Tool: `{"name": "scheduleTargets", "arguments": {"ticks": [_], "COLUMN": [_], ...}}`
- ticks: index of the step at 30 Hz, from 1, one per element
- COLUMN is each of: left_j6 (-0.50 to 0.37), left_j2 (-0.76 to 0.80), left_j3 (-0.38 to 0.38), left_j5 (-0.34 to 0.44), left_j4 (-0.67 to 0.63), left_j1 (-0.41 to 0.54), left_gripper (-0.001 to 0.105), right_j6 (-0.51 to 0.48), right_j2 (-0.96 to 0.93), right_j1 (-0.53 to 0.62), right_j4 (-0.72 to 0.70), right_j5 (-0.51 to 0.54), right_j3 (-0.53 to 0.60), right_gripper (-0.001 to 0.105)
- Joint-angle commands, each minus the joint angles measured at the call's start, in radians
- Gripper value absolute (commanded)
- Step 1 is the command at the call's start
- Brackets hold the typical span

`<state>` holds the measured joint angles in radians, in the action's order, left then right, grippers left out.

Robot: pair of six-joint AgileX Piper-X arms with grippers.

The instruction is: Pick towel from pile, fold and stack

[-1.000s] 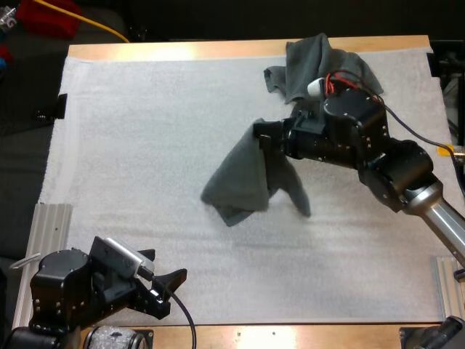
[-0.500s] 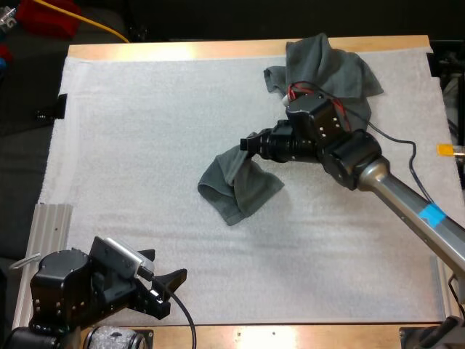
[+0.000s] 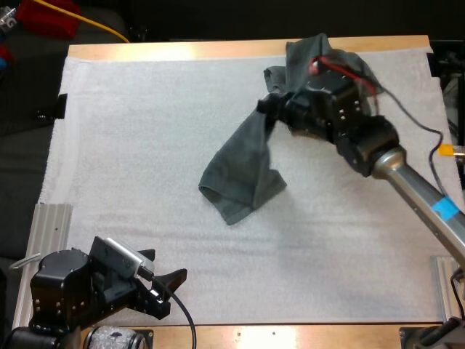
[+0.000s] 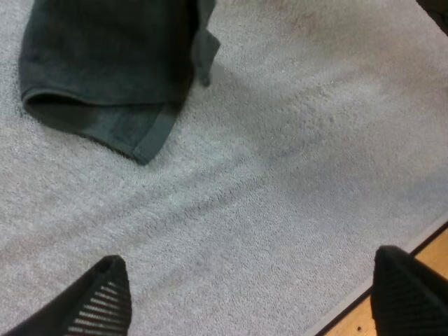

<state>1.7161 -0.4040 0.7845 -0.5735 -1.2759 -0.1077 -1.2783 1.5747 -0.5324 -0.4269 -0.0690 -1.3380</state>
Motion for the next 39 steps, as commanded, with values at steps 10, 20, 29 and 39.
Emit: {"name": "scheduleTargets", "arguments": {"ticks": [10,20,29,39], "left_j6": [0.006,0.008,0.008,0.014], "left_j2": [-0.004,-0.004,-0.004,-0.051], "left_j3": [0.004,0.004,0.004,0.004], "left_j5": [-0.023,-0.053,-0.048,-0.021], "left_j4": [0.021,0.017,0.030,0.099], "left_j1": [-0.006,-0.006,-0.006,-0.006], "left_gripper": [0.069,0.069,0.069,0.069], "right_j6": [-0.031,-0.099,-0.193,-0.190], "right_j2": [-0.014,-0.014,-0.094,-0.174], "right_j1": [0.158,0.239,0.236,0.236], "right_j4": [-0.078,-0.361,-0.487,-0.604], "right_j5": [0.062,0.072,0.066,0.000], "right_j3": [-0.012,-0.012,-0.012,0.038], "right_gripper": [0.002,0.040,0.065,0.065]}}
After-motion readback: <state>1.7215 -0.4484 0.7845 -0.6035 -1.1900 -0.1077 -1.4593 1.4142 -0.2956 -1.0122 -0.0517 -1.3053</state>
